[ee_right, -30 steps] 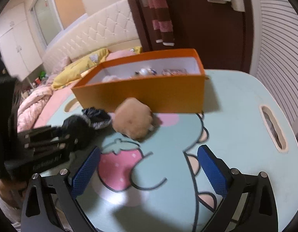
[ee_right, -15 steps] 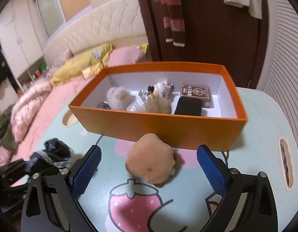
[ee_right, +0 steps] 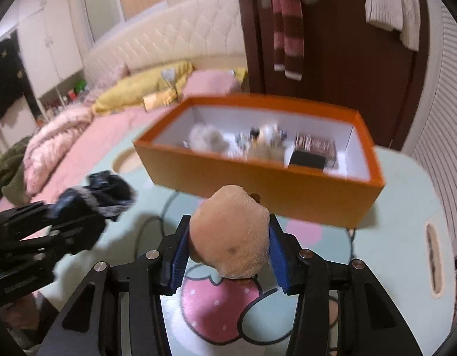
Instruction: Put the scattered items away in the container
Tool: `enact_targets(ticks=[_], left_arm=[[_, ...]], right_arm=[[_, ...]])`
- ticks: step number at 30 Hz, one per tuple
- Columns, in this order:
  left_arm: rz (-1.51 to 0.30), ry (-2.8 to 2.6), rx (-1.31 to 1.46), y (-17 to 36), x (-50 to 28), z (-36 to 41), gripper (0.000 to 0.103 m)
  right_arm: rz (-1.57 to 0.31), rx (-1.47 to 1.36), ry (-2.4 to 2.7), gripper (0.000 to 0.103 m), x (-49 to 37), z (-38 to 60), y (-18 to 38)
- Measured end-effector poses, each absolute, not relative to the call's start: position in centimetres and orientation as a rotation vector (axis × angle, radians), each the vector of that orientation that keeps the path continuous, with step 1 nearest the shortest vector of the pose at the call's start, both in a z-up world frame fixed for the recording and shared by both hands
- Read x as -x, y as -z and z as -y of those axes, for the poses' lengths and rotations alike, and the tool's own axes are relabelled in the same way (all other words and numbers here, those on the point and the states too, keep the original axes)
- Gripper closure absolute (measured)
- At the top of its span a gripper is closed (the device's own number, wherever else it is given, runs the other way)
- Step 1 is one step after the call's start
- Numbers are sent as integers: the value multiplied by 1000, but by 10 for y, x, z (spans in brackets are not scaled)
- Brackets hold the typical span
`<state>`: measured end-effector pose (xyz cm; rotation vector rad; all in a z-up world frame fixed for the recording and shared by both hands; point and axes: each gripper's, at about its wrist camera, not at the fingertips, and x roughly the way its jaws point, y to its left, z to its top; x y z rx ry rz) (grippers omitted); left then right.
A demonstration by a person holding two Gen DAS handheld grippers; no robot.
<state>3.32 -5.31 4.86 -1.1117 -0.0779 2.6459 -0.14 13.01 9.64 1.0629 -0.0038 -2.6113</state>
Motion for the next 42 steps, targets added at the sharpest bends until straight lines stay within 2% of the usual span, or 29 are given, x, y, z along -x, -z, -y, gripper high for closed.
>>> enact_targets(ticks=[6,11,18,22,25,27,29,32,42], left_arm=[[75,-2638,1023,-91,4,43,70],[22,-2662,978,-116,42,33,70],[32,-2619,1074,-99,87,20,70],[40,-2584,1162,-79,103,14,70],[67,-2557,1187,-71,107,11,60],[74,-2564,1160,-72,105,10,37],[44,-2607,1110,-76,102,10,27],[3,-2605,1105,-77,102,8,26],[31,-2600,1117,-77,99,11,26]], right_arm=[[6,-895,2684,56,9,-140,-144],[1,-855,2737,56,34,-150,-160],[47,-967,2715,55,79,-155,-141],[4,-1038,2719,51,97,-151,-127],[-43,-1087,2751,41,107,-150,-121],[-72,-1089,2789,37,110,-151,-121],[-89,-1093,2808,31,112,-154,-121],[-57,-1080,2804,30,114,-160,-123],[-62,-1066,2804,30,112,-160,-125]])
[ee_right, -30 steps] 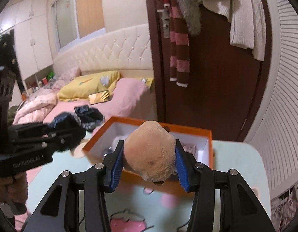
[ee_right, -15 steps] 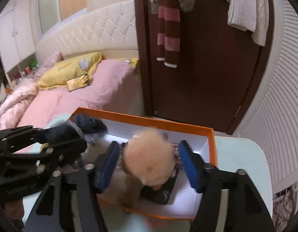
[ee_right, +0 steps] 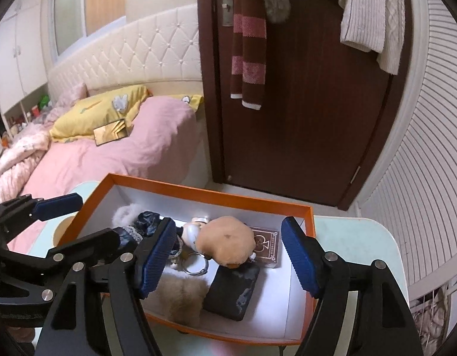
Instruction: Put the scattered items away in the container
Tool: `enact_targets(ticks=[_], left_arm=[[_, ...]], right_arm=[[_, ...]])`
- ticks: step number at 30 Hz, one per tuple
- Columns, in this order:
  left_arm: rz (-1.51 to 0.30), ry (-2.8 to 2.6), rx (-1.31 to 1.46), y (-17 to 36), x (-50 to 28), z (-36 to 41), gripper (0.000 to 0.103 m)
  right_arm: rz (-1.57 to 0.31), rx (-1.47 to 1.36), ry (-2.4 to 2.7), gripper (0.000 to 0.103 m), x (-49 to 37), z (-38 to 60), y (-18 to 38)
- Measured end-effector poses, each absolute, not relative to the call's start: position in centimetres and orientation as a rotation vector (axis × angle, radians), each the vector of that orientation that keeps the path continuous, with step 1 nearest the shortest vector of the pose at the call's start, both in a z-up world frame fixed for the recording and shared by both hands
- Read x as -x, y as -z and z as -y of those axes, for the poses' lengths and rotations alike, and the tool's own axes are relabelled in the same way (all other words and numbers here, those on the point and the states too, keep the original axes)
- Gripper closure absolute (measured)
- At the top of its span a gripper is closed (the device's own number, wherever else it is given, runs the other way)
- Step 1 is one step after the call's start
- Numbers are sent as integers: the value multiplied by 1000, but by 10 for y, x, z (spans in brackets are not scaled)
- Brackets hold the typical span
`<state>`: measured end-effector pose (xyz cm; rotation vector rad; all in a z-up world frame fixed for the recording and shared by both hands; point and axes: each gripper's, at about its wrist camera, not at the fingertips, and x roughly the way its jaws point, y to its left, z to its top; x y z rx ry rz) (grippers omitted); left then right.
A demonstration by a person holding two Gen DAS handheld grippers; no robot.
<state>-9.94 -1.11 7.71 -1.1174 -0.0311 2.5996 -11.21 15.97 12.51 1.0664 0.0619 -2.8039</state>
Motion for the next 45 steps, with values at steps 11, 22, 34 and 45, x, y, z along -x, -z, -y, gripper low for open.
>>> enact_targets(ticks=[11,22,34,45], left_arm=[[80,-2614,1043,-101,66,17,26],[110,-2626,1110,-82,25,24,26],[227,-2661,1409,-9,14,39,25],[0,-2774,1472,10,21,34,0]], right_arm=[[-62,-982,2810,27,85,-152,-147],[-73,-984,2798,23,48,-139,-142],[-27,-1342,2724,18,21,-151,-57],[-20,-1393,2757,0,20,-158,-44]])
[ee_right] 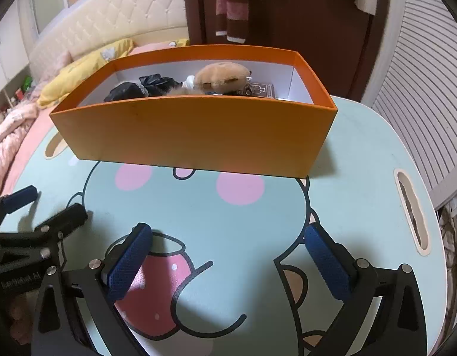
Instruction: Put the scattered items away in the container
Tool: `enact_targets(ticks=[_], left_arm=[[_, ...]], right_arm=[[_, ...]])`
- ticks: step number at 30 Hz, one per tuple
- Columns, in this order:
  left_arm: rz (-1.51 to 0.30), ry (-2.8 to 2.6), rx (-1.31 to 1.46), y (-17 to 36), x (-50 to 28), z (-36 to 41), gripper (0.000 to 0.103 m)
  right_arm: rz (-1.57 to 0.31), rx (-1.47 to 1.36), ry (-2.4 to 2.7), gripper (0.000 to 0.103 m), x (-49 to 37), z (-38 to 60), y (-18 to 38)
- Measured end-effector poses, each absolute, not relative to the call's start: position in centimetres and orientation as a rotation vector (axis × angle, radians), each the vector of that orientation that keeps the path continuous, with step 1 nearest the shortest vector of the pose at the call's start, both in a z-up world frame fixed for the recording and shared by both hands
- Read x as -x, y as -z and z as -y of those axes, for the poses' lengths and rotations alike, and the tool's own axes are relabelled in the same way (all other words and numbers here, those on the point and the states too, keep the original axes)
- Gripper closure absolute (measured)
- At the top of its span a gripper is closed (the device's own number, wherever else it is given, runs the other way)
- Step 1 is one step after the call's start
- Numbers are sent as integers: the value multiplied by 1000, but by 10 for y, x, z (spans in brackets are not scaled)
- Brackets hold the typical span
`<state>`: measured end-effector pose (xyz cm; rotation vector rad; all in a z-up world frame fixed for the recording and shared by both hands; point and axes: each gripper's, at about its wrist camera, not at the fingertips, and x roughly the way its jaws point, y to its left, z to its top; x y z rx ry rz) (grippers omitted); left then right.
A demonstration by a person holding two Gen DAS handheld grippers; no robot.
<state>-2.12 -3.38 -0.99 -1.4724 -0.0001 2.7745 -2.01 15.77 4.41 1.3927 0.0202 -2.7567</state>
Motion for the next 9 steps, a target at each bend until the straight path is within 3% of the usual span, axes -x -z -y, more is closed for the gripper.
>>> enact_targets(ticks=[9], left_arm=[[-1,-2777,1462,9,24,38,0]], right_arm=[[-23,-1391,2757,0,19,-158,-44]])
